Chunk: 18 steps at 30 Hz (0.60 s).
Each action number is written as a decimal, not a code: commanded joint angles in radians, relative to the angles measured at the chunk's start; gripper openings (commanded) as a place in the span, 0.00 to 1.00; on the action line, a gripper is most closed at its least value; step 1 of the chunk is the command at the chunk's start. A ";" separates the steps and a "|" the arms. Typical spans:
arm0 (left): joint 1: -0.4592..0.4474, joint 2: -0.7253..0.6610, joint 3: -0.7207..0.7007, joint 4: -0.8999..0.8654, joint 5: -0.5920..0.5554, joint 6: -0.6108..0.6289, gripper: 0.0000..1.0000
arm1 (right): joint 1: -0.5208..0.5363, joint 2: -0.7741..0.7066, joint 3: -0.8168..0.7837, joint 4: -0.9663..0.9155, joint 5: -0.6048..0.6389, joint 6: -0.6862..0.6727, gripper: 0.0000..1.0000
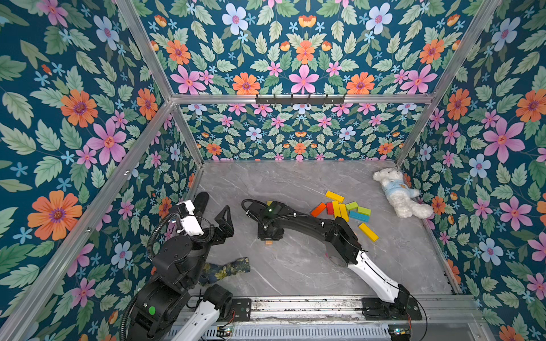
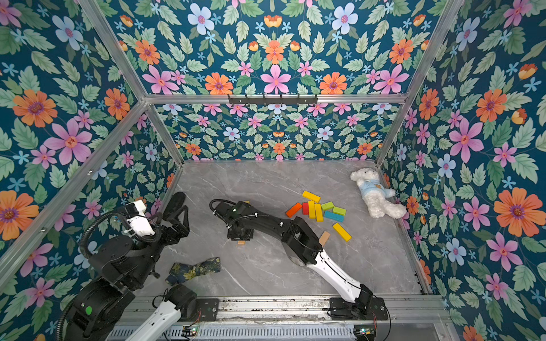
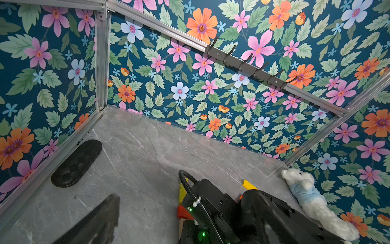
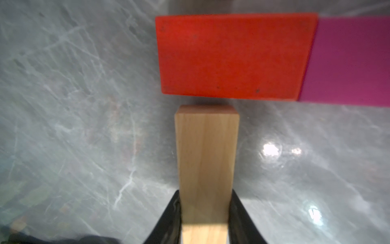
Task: Assemble the letter h with building blocks
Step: Assemble the building block at the center of the board.
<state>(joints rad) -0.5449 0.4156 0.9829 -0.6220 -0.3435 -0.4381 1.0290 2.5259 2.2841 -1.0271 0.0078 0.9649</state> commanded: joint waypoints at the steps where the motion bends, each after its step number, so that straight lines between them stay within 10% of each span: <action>1: -0.001 -0.002 -0.001 0.002 -0.014 0.018 0.99 | -0.001 0.011 0.008 -0.021 0.015 0.015 0.36; 18: -0.001 -0.004 -0.006 0.002 -0.016 0.019 0.99 | -0.002 0.041 0.039 -0.033 0.011 0.019 0.42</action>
<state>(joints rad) -0.5453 0.4145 0.9783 -0.6220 -0.3466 -0.4355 1.0271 2.5553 2.3291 -1.0298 0.0071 0.9649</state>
